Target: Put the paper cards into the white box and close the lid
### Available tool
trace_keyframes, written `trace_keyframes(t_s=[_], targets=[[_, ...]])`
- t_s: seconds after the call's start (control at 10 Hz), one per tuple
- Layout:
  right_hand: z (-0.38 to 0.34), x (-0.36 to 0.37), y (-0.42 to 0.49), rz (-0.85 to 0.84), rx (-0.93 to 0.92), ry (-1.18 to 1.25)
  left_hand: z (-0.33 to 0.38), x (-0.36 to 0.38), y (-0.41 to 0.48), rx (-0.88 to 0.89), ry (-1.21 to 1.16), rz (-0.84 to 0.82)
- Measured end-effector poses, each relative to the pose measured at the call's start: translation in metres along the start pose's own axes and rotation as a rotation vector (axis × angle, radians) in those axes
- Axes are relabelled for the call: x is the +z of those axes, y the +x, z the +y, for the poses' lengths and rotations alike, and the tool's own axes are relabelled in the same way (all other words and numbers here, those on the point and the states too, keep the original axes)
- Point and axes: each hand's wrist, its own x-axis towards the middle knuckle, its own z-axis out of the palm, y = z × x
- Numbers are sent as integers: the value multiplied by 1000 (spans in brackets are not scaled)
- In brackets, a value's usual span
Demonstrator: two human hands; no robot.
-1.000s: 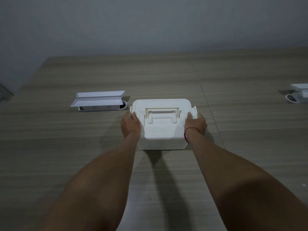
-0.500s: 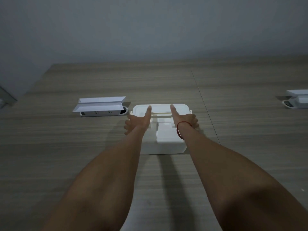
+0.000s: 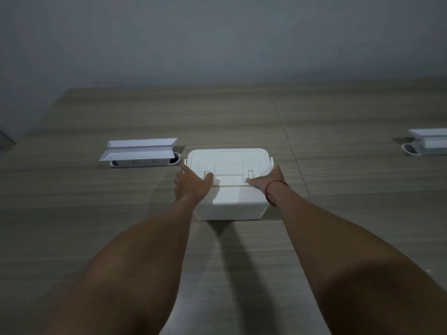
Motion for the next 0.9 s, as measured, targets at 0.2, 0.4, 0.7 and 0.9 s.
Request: trace_keyframes(t_s=[0.2, 0.4, 0.7, 0.9], targets=[[-20, 14, 28, 1, -55, -4, 11, -1, 30, 14, 27, 27], [-51, 26, 59, -9, -63, -103, 20, -5, 82, 9, -9, -21], [-20, 23, 4, 115, -237, -279, -9, -8, 28, 65, -20, -42], [71, 29, -65, -34, -311, -375, -79, 32, -43, 178, 10, -83]])
